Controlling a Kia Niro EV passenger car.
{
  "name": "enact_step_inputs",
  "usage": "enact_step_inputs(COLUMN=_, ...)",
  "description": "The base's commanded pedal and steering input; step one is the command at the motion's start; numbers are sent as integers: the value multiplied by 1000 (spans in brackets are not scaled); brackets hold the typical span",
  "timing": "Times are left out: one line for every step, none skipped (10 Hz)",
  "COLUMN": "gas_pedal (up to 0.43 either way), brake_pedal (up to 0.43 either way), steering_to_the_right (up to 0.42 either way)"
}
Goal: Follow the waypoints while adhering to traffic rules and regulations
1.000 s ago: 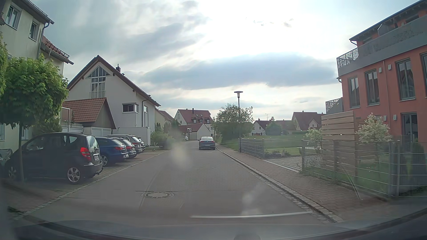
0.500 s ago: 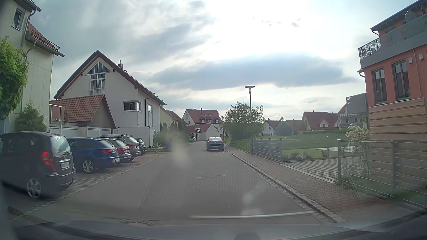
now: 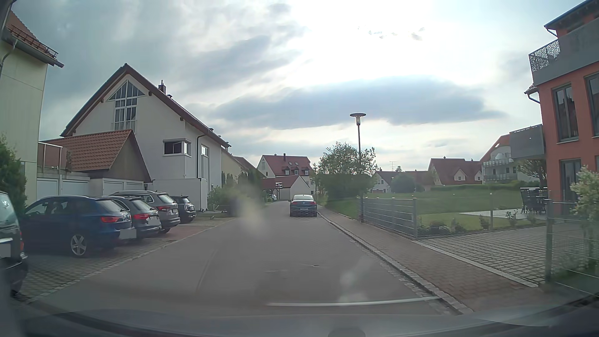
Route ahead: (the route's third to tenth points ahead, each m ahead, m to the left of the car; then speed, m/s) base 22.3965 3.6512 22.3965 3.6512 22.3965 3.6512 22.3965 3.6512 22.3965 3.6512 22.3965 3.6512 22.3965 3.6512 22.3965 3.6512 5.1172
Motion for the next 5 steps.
enact_step_inputs(gas_pedal=130, brake_pedal=0, steering_to_the_right=-5)
enact_step_inputs(gas_pedal=118, brake_pedal=0, steering_to_the_right=-5)
enact_step_inputs(gas_pedal=118, brake_pedal=0, steering_to_the_right=-5)
enact_step_inputs(gas_pedal=118, brake_pedal=0, steering_to_the_right=-4)
enact_step_inputs(gas_pedal=118, brake_pedal=0, steering_to_the_right=-4)
